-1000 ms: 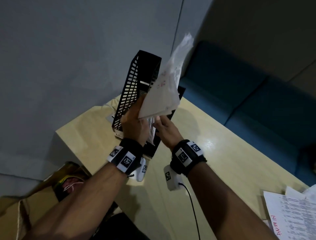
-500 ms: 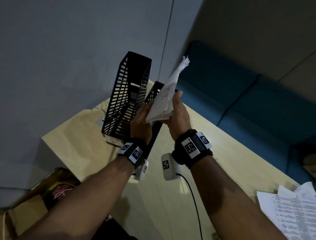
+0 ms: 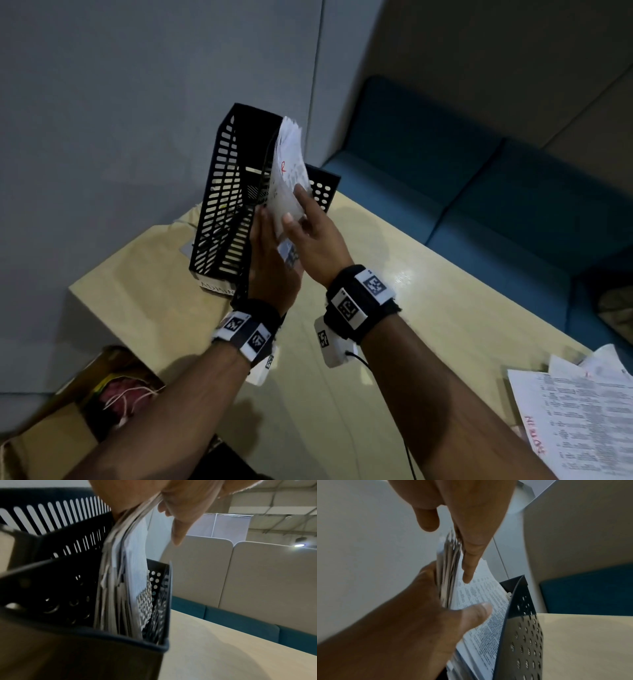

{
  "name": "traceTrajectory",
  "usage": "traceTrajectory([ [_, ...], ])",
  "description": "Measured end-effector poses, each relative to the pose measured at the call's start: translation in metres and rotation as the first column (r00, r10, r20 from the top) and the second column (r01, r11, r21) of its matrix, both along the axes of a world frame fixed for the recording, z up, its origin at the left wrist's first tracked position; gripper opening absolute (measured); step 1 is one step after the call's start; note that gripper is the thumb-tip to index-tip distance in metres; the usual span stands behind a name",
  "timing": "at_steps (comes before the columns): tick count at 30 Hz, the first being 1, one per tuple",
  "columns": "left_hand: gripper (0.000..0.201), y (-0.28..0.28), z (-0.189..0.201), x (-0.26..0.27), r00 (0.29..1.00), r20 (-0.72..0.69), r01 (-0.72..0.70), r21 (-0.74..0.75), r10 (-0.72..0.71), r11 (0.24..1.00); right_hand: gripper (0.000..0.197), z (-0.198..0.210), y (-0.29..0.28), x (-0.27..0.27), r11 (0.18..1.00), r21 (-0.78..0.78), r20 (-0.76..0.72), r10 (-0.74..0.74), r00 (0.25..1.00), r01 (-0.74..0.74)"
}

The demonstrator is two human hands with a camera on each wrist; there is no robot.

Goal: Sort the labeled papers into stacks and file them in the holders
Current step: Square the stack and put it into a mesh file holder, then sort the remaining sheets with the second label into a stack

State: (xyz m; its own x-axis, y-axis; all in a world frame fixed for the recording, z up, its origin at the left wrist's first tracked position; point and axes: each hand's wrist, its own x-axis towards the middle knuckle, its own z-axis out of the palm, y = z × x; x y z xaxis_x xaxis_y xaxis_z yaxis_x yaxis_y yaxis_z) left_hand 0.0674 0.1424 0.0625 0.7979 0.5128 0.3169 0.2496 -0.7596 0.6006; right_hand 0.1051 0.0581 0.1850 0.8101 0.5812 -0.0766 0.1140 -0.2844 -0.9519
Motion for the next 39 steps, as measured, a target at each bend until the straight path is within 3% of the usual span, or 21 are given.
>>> traceTrajectory([
  [5, 0.083, -0.009, 0.033, -0.031, 0.945, 0.318, 0.081, -0.005, -0.075, 0.997, 0.059, -0.004, -0.039, -0.01, 0.998, 0.067, -0.069, -0.006, 0.998, 0.01],
  [10, 0.076, -0.048, 0.054, -0.046, 0.892, 0.368, 0.255, 0.075, -0.264, 0.964, 0.05, -0.054, -0.145, -0.017, 0.951, -0.151, -0.047, -0.278, 0.959, 0.269],
  [15, 0.066, -0.129, 0.029, -0.048, 0.819, 0.201, 0.556, -0.047, -0.538, 0.83, 0.036, -0.088, -0.292, -0.04, 0.736, -0.381, 0.063, -0.583, 0.81, 0.559],
  [20, 0.036, -0.213, -0.013, -0.062, 0.571, -0.032, 0.788, -0.26, -0.82, 0.559, 0.032, -0.104, -0.424, -0.101, 0.413, -0.578, 0.197, -0.766, 0.612, 0.703],
  [24, 0.035, -0.281, -0.024, -0.08, 0.381, -0.125, 0.836, -0.377, -0.916, 0.399, 0.041, -0.135, -0.495, -0.167, 0.255, -0.766, 0.234, -0.745, 0.625, 0.591],
  [26, 0.033, -0.311, -0.029, -0.09, 0.3, -0.167, 0.836, -0.429, -0.939, 0.343, 0.043, -0.149, -0.511, -0.194, 0.281, -0.829, 0.12, -0.754, 0.645, 0.483],
  [28, 0.03, -0.335, -0.038, -0.101, 0.278, -0.241, 0.804, -0.471, -0.93, 0.363, 0.041, -0.159, -0.511, -0.213, 0.371, -0.838, 0.036, -0.694, 0.719, 0.401],
  [30, 0.035, -0.352, -0.05, -0.11, 0.317, -0.369, 0.756, -0.458, -0.873, 0.468, 0.046, -0.169, -0.505, -0.23, 0.43, -0.839, 0.037, -0.567, 0.823, 0.333],
  [33, 0.05, -0.369, -0.059, -0.117, 0.359, -0.529, 0.699, -0.394, -0.769, 0.597, 0.047, -0.166, -0.496, -0.246, 0.551, -0.792, -0.009, -0.441, 0.897, 0.263],
  [36, 0.051, -0.386, -0.057, -0.119, 0.382, -0.478, 0.696, -0.414, -0.791, 0.587, 0.038, -0.149, -0.499, -0.247, 0.721, -0.63, -0.069, -0.423, 0.904, 0.289],
  [38, 0.045, -0.4, -0.054, -0.117, 0.462, -0.444, 0.629, -0.446, -0.768, 0.637, 0.033, -0.14, -0.512, -0.243, 0.746, -0.554, -0.009, -0.45, 0.893, 0.37],
  [39, 0.043, -0.408, -0.052, -0.114, 0.522, -0.443, 0.535, -0.496, -0.729, 0.684, 0.032, -0.14, -0.522, -0.24, 0.713, -0.553, 0.064, -0.48, 0.875, 0.431],
])
